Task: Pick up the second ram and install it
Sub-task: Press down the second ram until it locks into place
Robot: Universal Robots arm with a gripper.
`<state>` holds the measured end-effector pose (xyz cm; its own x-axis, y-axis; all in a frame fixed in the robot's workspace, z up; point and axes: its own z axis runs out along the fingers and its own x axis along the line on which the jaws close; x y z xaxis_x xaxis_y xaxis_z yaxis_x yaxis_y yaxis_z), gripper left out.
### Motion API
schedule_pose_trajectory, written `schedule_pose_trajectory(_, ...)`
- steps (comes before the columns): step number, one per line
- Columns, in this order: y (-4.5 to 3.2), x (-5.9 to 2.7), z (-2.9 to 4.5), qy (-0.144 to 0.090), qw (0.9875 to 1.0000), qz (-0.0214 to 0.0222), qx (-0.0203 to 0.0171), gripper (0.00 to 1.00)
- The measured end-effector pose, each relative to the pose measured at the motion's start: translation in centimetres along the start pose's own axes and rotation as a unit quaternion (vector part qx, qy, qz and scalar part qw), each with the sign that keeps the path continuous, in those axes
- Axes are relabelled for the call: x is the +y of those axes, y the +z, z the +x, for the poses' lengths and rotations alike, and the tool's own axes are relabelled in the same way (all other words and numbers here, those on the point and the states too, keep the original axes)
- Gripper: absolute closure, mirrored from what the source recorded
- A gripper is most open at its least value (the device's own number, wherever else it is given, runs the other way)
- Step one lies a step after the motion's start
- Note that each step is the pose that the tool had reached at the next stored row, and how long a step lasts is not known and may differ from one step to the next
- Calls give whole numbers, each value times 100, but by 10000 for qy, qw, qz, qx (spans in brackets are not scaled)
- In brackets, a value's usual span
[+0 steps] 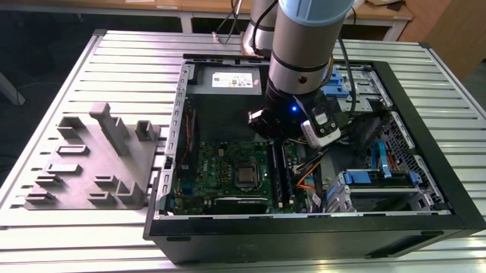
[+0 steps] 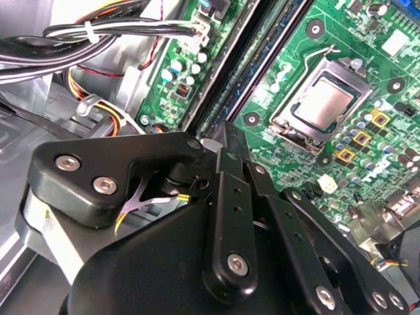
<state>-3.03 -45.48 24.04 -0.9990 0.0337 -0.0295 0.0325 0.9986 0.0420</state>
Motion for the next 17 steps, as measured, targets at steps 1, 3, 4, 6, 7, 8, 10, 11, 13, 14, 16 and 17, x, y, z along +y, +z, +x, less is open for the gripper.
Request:
schedule_pose_trajectory(1, 0, 0, 0, 0, 10000, 0, 0, 93)
schedule_pose_trajectory(3, 0, -8, -1, -1, 10000, 0, 0, 93)
schedule_pose_trajectory(4, -1, -15, -1, -1, 10000, 0, 0, 93)
schedule_pose_trajectory(6, -1, -34, -1, 0, 10000, 0, 0, 93)
schedule_pose_trajectory(7, -2, -43, -2, -1, 10000, 0, 0, 93)
schedule_pose_trajectory(8, -2, -53, -2, -1, 10000, 0, 0, 93)
schedule_pose_trajectory(10, -3, -73, -3, -1, 10000, 0, 0, 93)
schedule_pose_trajectory(11, -3, -83, -3, -1, 10000, 0, 0, 93)
schedule_pose_trajectory(13, -4, -103, -4, -1, 10000, 0, 0, 93)
schedule_pose_trajectory(14, -4, -111, -4, -1, 10000, 0, 0, 93)
schedule_pose_trajectory(16, -5, -124, -4, 0, 10000, 1, 0, 93)
schedule_pose_trajectory(17, -6, -131, -5, -1, 10000, 1, 0, 93)
